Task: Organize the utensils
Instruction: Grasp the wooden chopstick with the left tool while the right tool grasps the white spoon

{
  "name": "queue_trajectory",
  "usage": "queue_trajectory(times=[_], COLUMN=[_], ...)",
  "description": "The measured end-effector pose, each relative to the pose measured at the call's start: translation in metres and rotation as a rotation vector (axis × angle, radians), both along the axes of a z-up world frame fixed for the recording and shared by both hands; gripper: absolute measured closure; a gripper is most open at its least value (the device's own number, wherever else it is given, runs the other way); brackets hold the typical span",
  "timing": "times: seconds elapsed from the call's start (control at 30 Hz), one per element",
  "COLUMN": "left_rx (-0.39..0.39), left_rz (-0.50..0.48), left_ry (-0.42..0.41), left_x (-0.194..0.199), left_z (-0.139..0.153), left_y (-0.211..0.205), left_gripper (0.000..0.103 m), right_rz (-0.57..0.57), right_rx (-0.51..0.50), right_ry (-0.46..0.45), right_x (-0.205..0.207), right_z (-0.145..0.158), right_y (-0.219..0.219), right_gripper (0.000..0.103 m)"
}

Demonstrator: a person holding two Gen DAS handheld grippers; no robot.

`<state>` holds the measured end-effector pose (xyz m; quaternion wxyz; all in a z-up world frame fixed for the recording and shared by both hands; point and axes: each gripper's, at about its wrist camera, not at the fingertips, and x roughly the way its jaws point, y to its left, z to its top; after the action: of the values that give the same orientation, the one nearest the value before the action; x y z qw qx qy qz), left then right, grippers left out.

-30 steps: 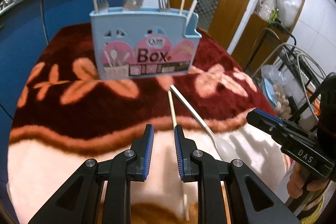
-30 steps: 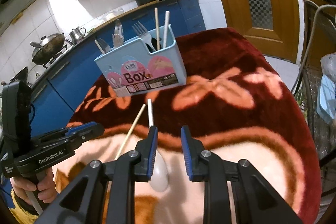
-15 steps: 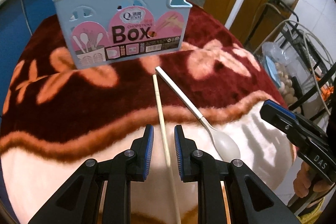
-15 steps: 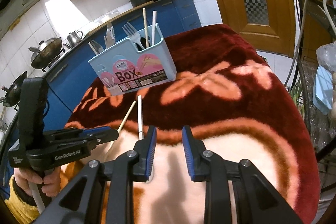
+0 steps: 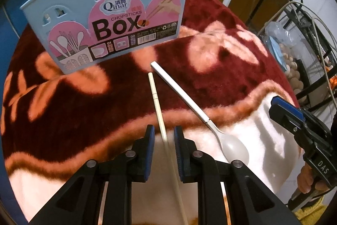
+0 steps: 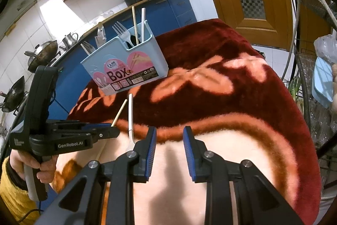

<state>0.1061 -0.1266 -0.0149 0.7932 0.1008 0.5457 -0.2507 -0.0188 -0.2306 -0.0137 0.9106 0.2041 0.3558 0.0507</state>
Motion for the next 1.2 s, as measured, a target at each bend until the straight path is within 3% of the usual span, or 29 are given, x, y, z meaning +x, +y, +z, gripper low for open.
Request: queue_trajectory(times=[0.1,0.23,0.4,0.7,1.03,1.2], left_rx=[-0.006,-0.07,-0.139,-0.218,-0.235,-0.246], left_rz=[-0.001,0.036,0.069,0.149,0.227,0.251], left_ry=[0.047,0.092,0.066,-0.053,-0.221,-0.259], left_x=[0.008,0.014,0.008,-0.001,-0.008,-0.007], left_z=[-0.001,-0.002,-0.001,0.017,0.039,0.045], left_y=[0.003,0.014,0.028,0.067,0.101,0.12], left_gripper=[0.093,0.098,0.099,0.099,0.099,0.099], right_rz=[0.0,0.006,0.034,0.111,0.253,0.3], right_rx=[-0.002,-0.01,-0.03,-0.07,-0.14,-0.176], right_ry=[0.0,0.002,0.015,0.06,0.171,0.241], right_x=[0.0,0.0,0.005,0.019,0.051,0.07], right_z=[0.0,0.001,0.004,0.01,0.014,0.01], right_y=[0.0,0.001,0.009,0.03,0.064,0.075], right_gripper=[0.074,0.074,0.074,0.074,0.074,0.074])
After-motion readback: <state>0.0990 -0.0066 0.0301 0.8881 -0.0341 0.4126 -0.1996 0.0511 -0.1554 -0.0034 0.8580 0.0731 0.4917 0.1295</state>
